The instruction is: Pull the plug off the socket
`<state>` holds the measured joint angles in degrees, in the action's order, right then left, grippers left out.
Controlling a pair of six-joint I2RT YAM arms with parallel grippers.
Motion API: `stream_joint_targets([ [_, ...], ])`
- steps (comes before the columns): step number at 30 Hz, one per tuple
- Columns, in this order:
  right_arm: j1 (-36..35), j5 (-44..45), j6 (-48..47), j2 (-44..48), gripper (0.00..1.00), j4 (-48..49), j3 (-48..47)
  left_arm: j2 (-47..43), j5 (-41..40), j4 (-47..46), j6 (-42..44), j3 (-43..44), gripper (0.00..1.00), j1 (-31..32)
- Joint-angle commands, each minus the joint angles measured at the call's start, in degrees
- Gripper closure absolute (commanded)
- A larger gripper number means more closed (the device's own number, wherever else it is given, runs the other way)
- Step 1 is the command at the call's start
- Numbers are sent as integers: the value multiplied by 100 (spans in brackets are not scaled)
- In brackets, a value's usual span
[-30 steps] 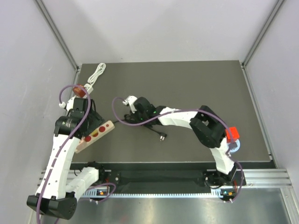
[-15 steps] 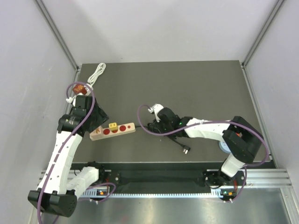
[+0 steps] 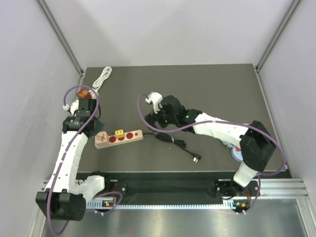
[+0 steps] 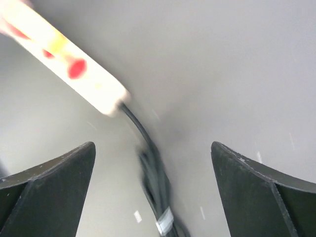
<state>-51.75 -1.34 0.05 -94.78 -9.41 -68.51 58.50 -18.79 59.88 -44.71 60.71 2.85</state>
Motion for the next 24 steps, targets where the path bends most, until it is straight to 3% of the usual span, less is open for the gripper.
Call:
stream_joint_targets([
  [1,-221,-1463,-523,-505,1,903,-513,-67,-21,-178,225,-260,100,-704],
  [7,-705,-1913,-1094,-1542,4,1503,-1339,196,1087,-555,524,-656,100,-1681],
  [16,-890,-2388,-1631,-2456,16,2049,-1832,241,1403,-1039,516,-1060,100,-1788],
  [24,-899,-2037,-1737,-2940,23,2400,-2113,381,1492,-1224,525,-1263,100,-1806],
])
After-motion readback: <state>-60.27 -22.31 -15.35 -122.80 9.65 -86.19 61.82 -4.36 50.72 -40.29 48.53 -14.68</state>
